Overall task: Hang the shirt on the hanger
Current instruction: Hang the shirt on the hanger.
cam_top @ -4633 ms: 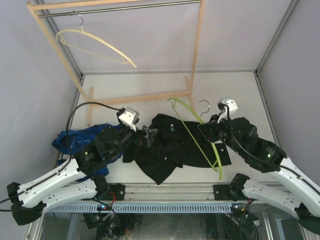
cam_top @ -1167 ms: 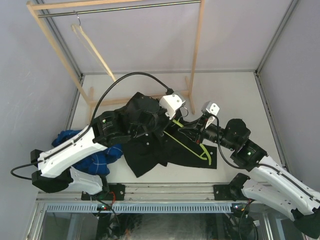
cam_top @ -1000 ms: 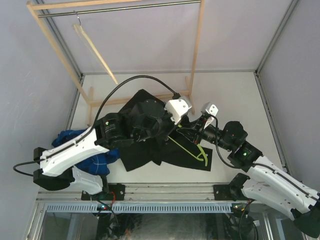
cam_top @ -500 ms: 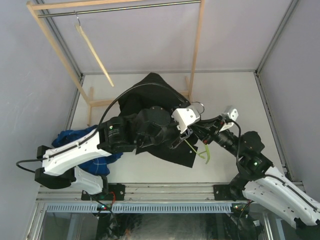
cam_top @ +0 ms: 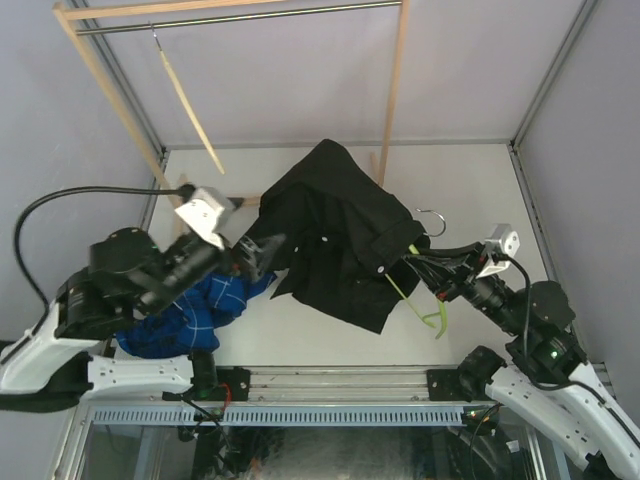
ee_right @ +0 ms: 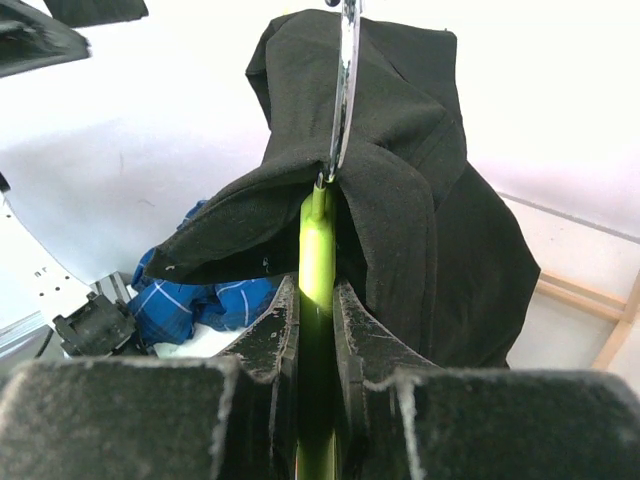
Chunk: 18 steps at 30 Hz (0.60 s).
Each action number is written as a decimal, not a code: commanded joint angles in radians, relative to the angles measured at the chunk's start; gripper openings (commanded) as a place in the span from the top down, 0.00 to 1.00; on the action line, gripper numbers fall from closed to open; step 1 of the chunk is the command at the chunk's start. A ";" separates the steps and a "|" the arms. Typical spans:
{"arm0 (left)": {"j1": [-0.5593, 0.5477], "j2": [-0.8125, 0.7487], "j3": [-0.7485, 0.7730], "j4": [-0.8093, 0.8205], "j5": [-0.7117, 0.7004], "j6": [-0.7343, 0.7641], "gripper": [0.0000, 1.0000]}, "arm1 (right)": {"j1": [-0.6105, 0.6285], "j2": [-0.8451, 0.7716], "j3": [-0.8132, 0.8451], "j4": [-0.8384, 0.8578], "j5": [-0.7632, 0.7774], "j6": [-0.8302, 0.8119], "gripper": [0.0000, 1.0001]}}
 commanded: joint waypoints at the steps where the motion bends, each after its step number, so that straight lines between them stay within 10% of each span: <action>1: 0.121 -0.081 -0.167 0.090 -0.066 -0.061 0.08 | -0.005 -0.037 0.107 -0.011 0.049 0.004 1.00; 18: 0.314 -0.038 -0.563 0.333 -0.007 -0.167 0.11 | -0.005 0.014 0.299 -0.198 -0.009 0.060 1.00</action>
